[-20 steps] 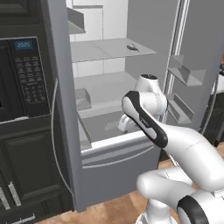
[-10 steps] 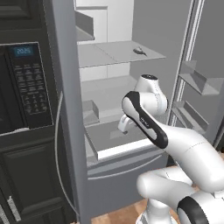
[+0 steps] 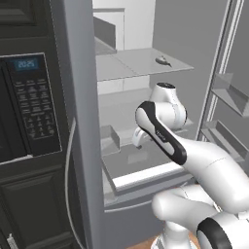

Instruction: Gather the lemon wedge and tomato from the fridge and place them on a tray on the dining counter. Then gather the fishs from the fridge and place them on the other tray.

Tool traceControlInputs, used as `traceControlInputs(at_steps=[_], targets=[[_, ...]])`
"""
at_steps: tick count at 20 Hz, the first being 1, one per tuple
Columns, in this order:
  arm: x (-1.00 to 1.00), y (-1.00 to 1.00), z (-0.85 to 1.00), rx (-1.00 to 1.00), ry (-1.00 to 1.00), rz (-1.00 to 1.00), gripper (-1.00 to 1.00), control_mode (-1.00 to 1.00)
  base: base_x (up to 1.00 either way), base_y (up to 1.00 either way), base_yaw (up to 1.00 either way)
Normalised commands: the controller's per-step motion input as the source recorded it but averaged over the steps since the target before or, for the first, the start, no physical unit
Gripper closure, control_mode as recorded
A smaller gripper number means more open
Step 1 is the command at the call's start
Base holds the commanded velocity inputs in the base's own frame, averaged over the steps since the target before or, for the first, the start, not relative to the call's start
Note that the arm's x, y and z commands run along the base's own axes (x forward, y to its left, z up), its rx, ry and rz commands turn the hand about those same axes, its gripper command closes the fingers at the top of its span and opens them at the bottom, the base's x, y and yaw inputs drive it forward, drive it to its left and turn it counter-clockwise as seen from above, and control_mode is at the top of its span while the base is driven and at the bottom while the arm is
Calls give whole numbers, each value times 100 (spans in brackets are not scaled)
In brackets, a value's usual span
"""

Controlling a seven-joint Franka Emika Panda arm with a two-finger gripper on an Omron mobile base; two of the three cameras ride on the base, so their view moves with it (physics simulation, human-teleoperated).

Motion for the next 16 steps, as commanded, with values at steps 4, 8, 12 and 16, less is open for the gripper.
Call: traceControlInputs(at_steps=[4, 8, 12, 16], targets=[[0, 0, 0, 0, 0, 0, -100, 100, 36, -19, 1], [0, 0, 0, 0, 0, 0, -100, 100, 28, -20, 1], [0, 0, 0, 0, 0, 0, -100, 100, 26, -15, 0], [0, 0, 0, 0, 0, 0, -100, 100, 32, -13, 1]])
